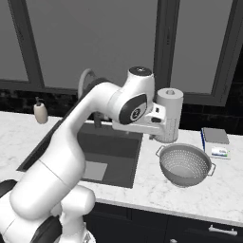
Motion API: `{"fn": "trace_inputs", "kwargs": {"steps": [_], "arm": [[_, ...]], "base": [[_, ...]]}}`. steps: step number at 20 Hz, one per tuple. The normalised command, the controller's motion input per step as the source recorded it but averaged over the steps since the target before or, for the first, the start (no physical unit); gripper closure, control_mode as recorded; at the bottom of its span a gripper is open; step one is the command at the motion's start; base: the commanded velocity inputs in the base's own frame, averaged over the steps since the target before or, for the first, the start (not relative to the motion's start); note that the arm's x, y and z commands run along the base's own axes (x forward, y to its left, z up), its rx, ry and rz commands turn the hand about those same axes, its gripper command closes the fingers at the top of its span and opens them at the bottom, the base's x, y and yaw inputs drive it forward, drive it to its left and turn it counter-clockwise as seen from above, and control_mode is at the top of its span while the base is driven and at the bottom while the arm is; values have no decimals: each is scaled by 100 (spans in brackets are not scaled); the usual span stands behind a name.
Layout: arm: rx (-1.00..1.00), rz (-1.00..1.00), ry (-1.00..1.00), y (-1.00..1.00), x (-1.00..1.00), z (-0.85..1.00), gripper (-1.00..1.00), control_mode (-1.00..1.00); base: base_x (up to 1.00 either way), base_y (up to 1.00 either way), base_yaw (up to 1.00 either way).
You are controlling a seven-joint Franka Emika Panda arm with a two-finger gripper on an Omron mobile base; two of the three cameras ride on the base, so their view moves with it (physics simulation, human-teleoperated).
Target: Put the colander in the sink, put the apple in the colander, and turn on the sink faucet and pour water over the colander.
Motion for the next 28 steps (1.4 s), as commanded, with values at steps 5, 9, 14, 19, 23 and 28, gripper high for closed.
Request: {"fn": "trace_inputs", "kwargs": {"steps": [5,9,14,19,23,28], "arm": [[-1,-1,0,-28,-4,-30,-100,-100],[-7,-2,0,-4,0,-46,-100,-100],[-2,0,0,-14,0,-36,-100,-100],[0,0,0,-21,0,-20,-100,-100],[0,0,0,-12,3,-37,-100,-100],[0,0,0,-2,10,-35,-100,-100]], "base": [[0,0,0],[0,0,0],[0,0,0],[0,0,0],[0,0,0],[0,0,0]]}}
